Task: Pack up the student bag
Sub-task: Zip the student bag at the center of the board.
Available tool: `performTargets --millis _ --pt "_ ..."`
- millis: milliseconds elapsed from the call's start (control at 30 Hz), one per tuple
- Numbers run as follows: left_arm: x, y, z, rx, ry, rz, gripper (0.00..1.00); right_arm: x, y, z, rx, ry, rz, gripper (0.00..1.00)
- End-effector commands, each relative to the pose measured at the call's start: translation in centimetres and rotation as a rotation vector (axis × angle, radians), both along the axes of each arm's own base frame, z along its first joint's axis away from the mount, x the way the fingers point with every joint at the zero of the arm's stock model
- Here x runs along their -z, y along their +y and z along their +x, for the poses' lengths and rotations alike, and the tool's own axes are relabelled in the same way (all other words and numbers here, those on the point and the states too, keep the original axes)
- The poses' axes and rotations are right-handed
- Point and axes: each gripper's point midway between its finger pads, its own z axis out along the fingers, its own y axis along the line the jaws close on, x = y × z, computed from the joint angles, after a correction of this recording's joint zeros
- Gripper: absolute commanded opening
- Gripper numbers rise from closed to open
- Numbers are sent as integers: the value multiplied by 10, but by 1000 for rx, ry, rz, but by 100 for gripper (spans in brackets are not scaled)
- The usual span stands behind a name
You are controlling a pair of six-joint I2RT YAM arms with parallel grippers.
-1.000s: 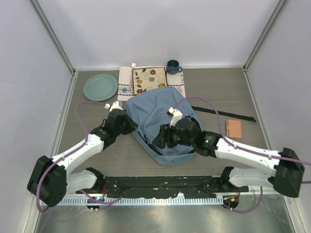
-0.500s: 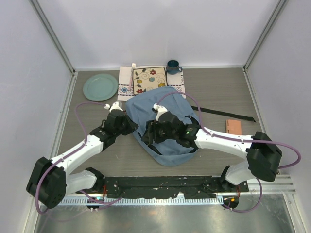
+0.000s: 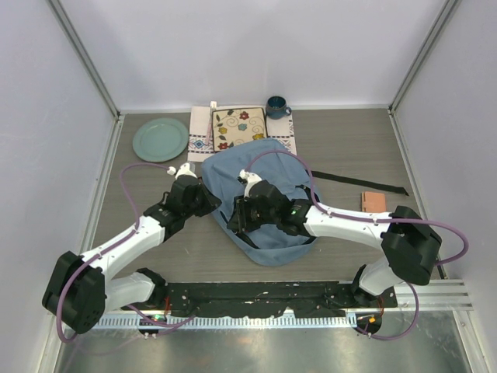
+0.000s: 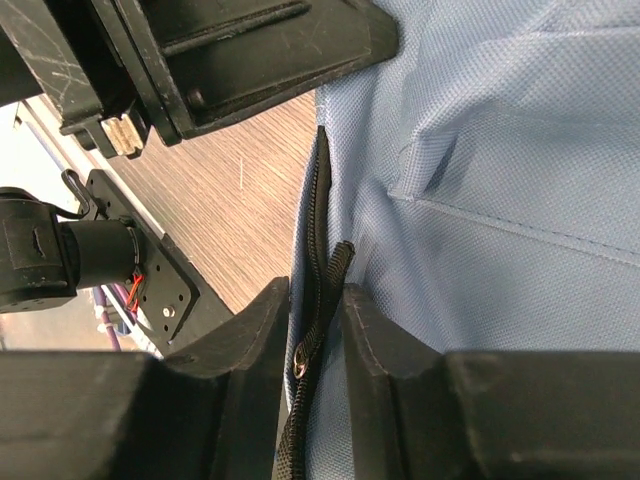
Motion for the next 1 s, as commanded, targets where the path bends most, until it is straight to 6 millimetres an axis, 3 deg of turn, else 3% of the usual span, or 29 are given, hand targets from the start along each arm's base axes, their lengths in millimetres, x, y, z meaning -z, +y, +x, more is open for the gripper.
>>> performTargets --millis 0,167,300,367,400,433,500,567,800,967 --pt "-29 -9 14 8 -98 -66 0 -10 8 3 -16 -37 28 29" --pt "-28 -9 14 5 -95 -69 0 -6 7 2 -20 -33 22 1" --pt "-27 -7 15 -3 -94 -58 0 -17 6 3 -15 -64 69 1" --pt "-25 -6 14 -6 -89 -51 0 -36 6 2 -15 -98 136 1" --pt "-24 -5 15 -7 -88 -46 0 -34 2 0 -6 -101 141 1" --pt "-23 -4 15 -10 -87 -41 0 -51 1 1 3 -131 193 1" --pt "-22 -4 14 -9 -84 -40 0 -50 -4 0 28 -132 218 1" --pt "-20 -4 14 -9 -80 -38 0 -63 -5 0 40 -150 273 1" --pt "-18 -3 14 -13 -79 -34 0 -66 -1 -10 10 -122 335 1" --pt "-19 -1 17 -23 -78 -20 0 -74 4 -31 -117 -103 380 1"
